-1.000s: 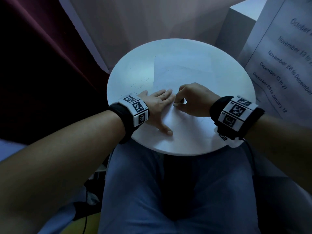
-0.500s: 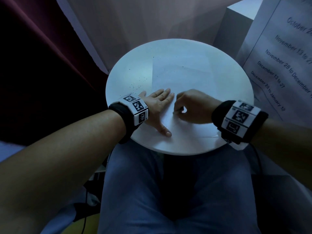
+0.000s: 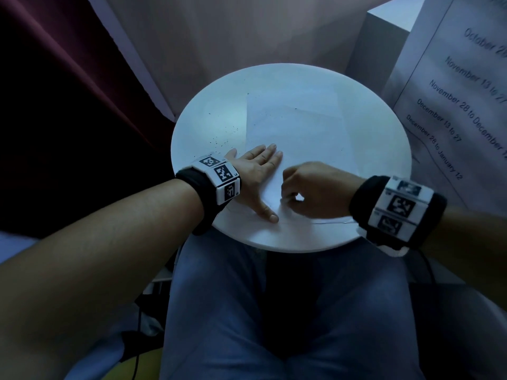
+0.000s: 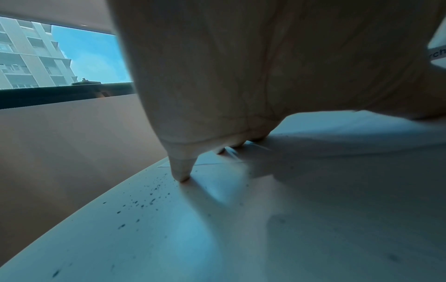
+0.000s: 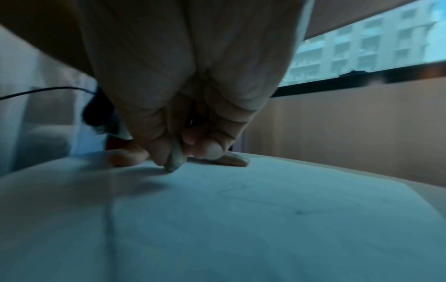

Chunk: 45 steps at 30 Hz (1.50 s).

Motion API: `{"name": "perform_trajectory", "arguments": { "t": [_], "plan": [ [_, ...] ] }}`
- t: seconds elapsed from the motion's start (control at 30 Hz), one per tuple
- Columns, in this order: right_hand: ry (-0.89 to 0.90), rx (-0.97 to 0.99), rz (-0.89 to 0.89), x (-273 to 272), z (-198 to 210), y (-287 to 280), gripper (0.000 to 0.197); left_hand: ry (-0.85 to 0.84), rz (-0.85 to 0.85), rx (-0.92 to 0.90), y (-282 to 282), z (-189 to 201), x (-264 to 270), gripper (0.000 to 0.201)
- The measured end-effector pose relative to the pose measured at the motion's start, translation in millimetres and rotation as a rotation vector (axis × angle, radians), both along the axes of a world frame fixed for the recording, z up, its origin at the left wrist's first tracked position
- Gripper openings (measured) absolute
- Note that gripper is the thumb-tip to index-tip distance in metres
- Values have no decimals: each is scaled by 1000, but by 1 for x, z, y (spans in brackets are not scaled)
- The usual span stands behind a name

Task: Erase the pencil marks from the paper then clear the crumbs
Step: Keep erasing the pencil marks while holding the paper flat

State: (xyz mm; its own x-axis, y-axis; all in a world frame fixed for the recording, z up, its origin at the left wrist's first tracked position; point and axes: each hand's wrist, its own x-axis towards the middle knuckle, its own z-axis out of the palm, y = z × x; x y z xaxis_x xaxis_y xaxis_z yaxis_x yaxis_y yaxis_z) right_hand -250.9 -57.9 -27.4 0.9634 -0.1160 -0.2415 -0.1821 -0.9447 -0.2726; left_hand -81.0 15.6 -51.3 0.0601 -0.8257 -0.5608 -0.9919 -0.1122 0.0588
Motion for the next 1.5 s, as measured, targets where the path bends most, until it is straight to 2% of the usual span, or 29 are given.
{"name": "perform_trajectory", "arguments": {
  "t": [0.13, 0.2, 0.27, 0.37, 0.5, 0.6, 0.7, 0.87, 0.97, 1.03, 1.1, 1.27, 1.5],
  "plan": [
    [-90, -41, -172, 10, -1, -39, 18, 8, 11, -1, 1, 2, -1, 145],
    [-103, -55, -162, 9, -2, -35, 20, 8, 12, 0, 1, 1, 0, 145],
    [-82, -9, -68, 2, -3, -15, 25, 9, 7, -1, 0, 0, 0, 146],
    [14, 78, 4, -5, 0, -1, 18, 7, 6, 4, 1, 0, 1, 145],
    [-75, -33, -168, 9, 1, -32, 17, 12, 8, 2, 1, 1, -1, 145],
    [-30, -68, -43, 6, 0, -15, 24, 3, 9, 2, 1, 2, -1, 145],
    [68, 19, 45, -3, 3, 2, 26, 2, 5, 9, 1, 3, -1, 144],
    [-48, -59, -180, 5, 3, -38, 17, 5, 4, 8, 2, 3, -1, 144],
    [-33, -78, -45, -1, 2, -14, 21, 4, 3, 9, 1, 2, -1, 145],
    [20, -13, 23, -6, 2, -1, 26, 0, -1, 10, 1, 2, 0, 145],
    [34, 31, -24, -5, 5, -8, 26, -4, -1, 9, 1, 2, -1, 144],
    [-139, 74, -325, -3, -4, -47, 11, -76, -20, -28, -3, 8, -9, 150],
    [-103, 35, -309, -3, -8, -38, 12, 23, -74, -111, -8, -2, -21, 138]
  ]
}}
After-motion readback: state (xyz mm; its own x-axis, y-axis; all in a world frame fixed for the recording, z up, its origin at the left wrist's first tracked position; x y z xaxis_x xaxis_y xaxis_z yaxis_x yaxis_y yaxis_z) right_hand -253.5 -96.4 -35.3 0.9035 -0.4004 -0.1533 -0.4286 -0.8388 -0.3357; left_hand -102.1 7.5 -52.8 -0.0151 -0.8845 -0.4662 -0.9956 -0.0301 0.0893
